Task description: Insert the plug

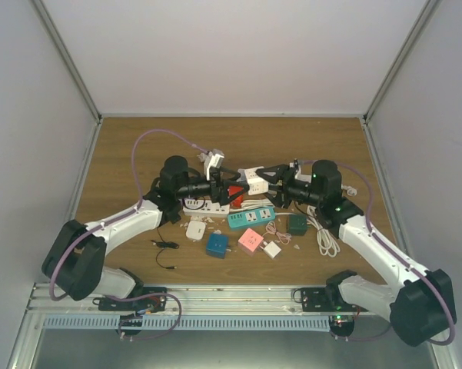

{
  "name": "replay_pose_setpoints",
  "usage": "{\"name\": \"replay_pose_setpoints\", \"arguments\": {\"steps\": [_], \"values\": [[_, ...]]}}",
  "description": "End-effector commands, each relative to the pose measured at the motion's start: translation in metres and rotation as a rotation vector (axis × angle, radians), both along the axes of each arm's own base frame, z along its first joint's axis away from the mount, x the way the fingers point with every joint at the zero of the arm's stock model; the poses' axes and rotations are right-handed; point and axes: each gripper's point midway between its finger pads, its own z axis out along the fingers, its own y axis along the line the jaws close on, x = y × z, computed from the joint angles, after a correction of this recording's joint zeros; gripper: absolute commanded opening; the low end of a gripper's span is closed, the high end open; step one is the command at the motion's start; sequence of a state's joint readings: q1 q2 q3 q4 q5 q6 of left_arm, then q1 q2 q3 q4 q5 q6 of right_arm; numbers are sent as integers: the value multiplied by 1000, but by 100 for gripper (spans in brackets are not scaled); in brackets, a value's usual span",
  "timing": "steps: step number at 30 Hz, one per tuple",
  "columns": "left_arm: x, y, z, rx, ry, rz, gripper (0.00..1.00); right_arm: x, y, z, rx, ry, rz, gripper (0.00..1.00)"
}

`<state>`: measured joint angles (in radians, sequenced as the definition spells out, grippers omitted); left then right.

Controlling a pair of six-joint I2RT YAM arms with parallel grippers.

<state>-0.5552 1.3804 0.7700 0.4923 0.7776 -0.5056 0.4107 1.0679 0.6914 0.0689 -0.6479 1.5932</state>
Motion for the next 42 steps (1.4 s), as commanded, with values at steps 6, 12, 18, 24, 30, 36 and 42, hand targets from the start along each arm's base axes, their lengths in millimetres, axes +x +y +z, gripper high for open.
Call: {"name": "replay_pose_setpoints", "arguments": {"steps": [6, 12, 18, 24, 30, 36, 42], "values": [[-14, -25, 20, -28, -196, -54, 84, -6, 7, 29, 60, 7, 11, 53], [-5, -28, 21, -11, -212, -40, 57, -7, 9, 27, 52, -3, 28, 57], [3, -30, 11, 5, -123, -38, 45, 2, 10, 26, -43, -157, 50, 91], [12, -14, 16, -52, 44, -40, 44, 12, 6, 40, -246, -546, 96, 100], [8, 4, 37, -143, 181, -99, 45, -6, 5, 67, -264, -896, 137, 100], [-1, 11, 57, -191, 260, -157, 44, -5, 9, 77, -281, -970, 172, 100], [-10, 13, 71, -226, 287, -206, 44, 6, 13, 74, -275, -903, 178, 100]]}}
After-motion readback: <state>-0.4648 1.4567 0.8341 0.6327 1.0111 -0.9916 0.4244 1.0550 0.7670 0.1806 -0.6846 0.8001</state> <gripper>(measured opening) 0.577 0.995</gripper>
